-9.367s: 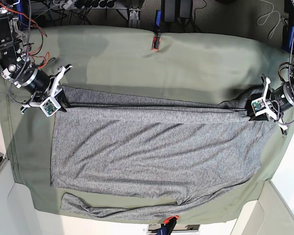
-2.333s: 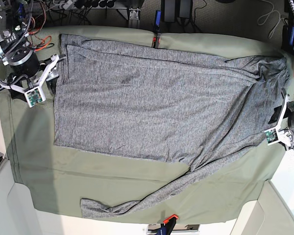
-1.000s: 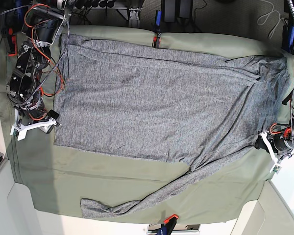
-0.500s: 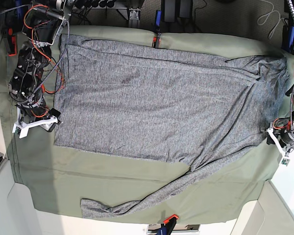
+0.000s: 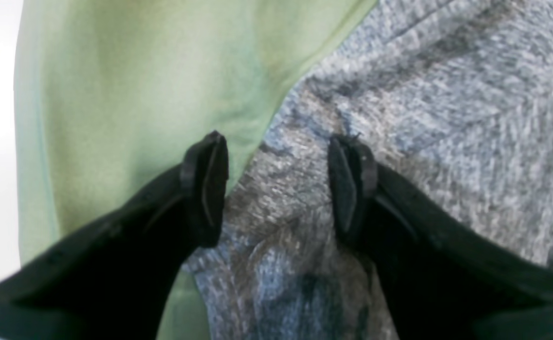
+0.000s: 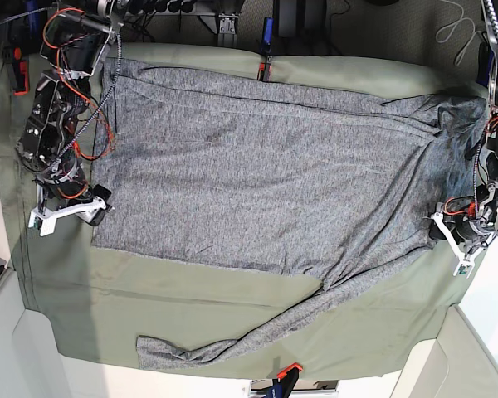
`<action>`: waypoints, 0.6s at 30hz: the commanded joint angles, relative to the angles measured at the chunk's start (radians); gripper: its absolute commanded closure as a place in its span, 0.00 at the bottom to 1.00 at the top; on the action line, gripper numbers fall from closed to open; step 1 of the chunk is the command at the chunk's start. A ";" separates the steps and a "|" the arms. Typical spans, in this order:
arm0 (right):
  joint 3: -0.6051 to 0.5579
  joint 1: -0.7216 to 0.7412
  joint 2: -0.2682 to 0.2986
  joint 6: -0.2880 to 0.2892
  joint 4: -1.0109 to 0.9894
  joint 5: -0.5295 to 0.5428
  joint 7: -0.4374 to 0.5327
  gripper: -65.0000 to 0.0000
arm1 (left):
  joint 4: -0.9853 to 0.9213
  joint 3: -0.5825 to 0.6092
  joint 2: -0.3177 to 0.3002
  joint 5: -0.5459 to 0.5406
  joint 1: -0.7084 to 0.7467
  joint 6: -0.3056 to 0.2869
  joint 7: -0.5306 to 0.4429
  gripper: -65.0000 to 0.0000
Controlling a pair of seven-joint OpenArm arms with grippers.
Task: Fold the T-shirt properly
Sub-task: 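Move both grippers along the shirt sides toward the hem corners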
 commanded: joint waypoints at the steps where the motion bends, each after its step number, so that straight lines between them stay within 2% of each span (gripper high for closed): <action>1: -0.004 0.016 0.000 0.011 0.011 0.016 -0.003 0.49 | 0.008 -0.008 -0.019 0.008 -0.027 -0.005 -0.014 0.44; 7: -0.004 0.016 -0.026 0.036 0.011 0.019 -0.003 0.49 | 0.008 -0.008 -0.019 0.010 -0.027 -0.105 -0.012 0.44; 9: -0.004 0.016 -0.030 0.037 0.011 0.021 -0.003 0.49 | 0.008 -0.008 -0.019 0.011 -0.027 -0.105 -0.012 0.53; 11: -0.004 0.017 -0.032 0.037 0.011 0.026 -0.002 0.49 | 0.008 -0.008 -0.019 0.011 -0.027 -0.105 -0.023 0.70; 13: -0.004 0.016 -0.033 0.037 0.011 0.025 -0.002 0.49 | 0.008 -0.008 -0.019 0.011 -0.026 -0.107 -0.053 0.81; 16: -0.004 0.016 -0.032 0.037 0.011 0.022 -0.003 0.49 | 0.008 -0.008 -0.020 0.018 -0.026 -0.113 -0.118 0.84; 18: -0.004 0.017 -0.032 0.038 0.011 0.022 -0.003 0.49 | 0.008 -0.008 -0.019 0.031 -0.026 -0.113 -0.127 0.84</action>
